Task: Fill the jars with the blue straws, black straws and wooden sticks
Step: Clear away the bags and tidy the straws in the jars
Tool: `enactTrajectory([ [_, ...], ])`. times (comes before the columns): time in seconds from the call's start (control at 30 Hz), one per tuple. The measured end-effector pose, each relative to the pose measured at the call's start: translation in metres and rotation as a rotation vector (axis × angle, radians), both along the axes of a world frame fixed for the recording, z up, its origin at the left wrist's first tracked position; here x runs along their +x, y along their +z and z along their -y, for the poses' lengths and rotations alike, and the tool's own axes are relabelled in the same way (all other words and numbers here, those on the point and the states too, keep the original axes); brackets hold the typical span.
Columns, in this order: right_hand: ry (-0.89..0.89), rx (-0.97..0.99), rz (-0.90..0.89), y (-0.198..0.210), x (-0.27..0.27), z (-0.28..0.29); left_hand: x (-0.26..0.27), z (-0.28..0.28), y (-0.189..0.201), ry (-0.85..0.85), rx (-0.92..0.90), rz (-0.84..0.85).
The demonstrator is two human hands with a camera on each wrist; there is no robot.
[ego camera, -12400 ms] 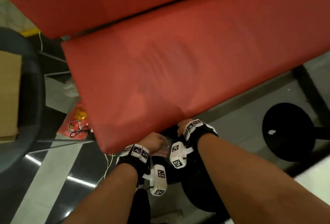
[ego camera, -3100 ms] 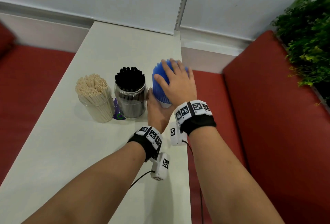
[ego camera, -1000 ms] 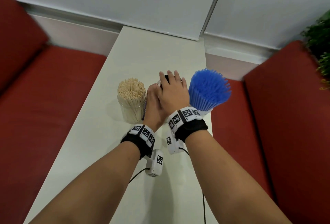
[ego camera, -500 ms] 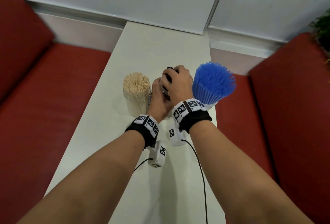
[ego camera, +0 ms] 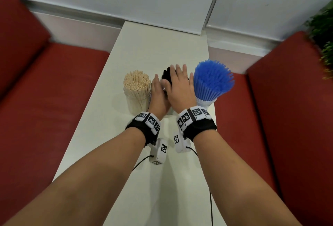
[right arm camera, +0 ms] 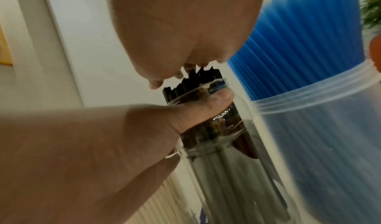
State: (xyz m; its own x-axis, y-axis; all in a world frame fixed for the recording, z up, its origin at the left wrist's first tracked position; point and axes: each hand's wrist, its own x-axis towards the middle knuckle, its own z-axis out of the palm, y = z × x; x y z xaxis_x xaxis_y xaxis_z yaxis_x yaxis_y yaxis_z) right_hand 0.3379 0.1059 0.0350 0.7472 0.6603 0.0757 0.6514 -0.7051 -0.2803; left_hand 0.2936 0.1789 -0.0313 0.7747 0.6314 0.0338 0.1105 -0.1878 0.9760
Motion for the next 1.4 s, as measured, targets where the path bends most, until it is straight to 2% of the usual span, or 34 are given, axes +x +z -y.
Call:
enactTrajectory([
  [0.1, -0.019, 0.187, 0.041, 0.006, -0.007, 0.004, -0.027, -0.001, 0.006, -0.055, 0.089, 0.012],
  [0.2, -0.012, 0.576, 0.018, 0.012, -0.023, 0.011, -0.066, -0.005, 0.011, -0.047, 0.233, 0.146],
  [0.27, 0.022, 0.77, -0.045, 0.012, -0.044, 0.011, -0.091, -0.016, 0.015, 0.104, 0.368, 0.233],
  [0.3, 0.06, 0.792, -0.109, 0.009, -0.055, 0.009, -0.1, -0.025, 0.017, 0.214, 0.375, 0.237],
  [0.37, 0.133, 0.71, -0.236, 0.0, -0.075, -0.004, -0.108, -0.05, 0.018, 0.4, 0.255, 0.183],
  [0.43, 0.151, 0.572, -0.313, -0.01, -0.085, -0.022, -0.105, -0.078, 0.013, 0.389, 0.159, 0.015],
  [0.53, 0.098, 0.415, -0.273, -0.015, -0.083, -0.054, -0.097, -0.11, -0.005, 0.067, 0.208, -0.396],
  [0.57, 0.077, 0.36, -0.218, -0.015, -0.079, -0.066, -0.094, -0.115, -0.012, -0.037, 0.213, -0.499],
  [0.6, 0.056, 0.3, -0.159, -0.016, -0.074, -0.076, -0.092, -0.117, -0.017, -0.122, 0.193, -0.522],
  [0.67, 0.028, 0.178, -0.077, -0.02, -0.063, -0.095, -0.087, -0.119, -0.024, -0.213, 0.063, -0.357],
  [0.73, 0.014, 0.076, -0.068, -0.026, -0.054, -0.112, -0.082, -0.116, -0.032, -0.217, -0.002, -0.161],
  [0.87, 0.016, 0.036, -0.015, -0.039, -0.047, -0.128, -0.066, -0.113, -0.029, -0.083, -0.07, 0.046],
  [0.9, 0.01, 0.07, 0.03, -0.042, -0.047, -0.129, -0.062, -0.114, -0.026, -0.053, -0.205, 0.073],
  [0.93, -0.005, 0.122, 0.071, -0.045, -0.047, -0.129, -0.062, -0.114, -0.029, -0.06, -0.188, 0.079],
  [0.97, -0.021, 0.171, 0.109, -0.047, -0.047, -0.13, -0.061, -0.112, -0.024, -0.043, -0.286, 0.051],
  [1.0, -0.029, 0.198, 0.142, -0.048, -0.047, -0.131, -0.062, -0.112, -0.025, -0.054, -0.203, 0.007],
  [1.03, -0.022, 0.197, 0.157, -0.046, -0.046, -0.131, -0.063, -0.111, -0.026, -0.056, -0.257, 0.034],
  [1.07, -0.007, 0.186, 0.143, -0.043, -0.044, -0.132, -0.064, -0.111, -0.033, -0.067, -0.198, 0.044],
  [1.1, 0.01, 0.183, 0.113, -0.039, -0.042, -0.132, -0.065, -0.111, -0.038, -0.073, -0.245, 0.099],
  [1.17, 0.044, 0.21, 0.065, -0.026, -0.038, -0.13, -0.063, -0.11, -0.044, -0.117, -0.225, 0.17],
  [1.27, 0.086, 0.3, 0.092, -0.002, -0.041, -0.121, -0.06, -0.115, -0.044, -0.104, -0.106, 0.048],
  [1.4, 0.135, 0.599, 0.079, 0.026, -0.038, -0.106, -0.058, -0.118, -0.05, -0.062, -0.164, -0.03],
])
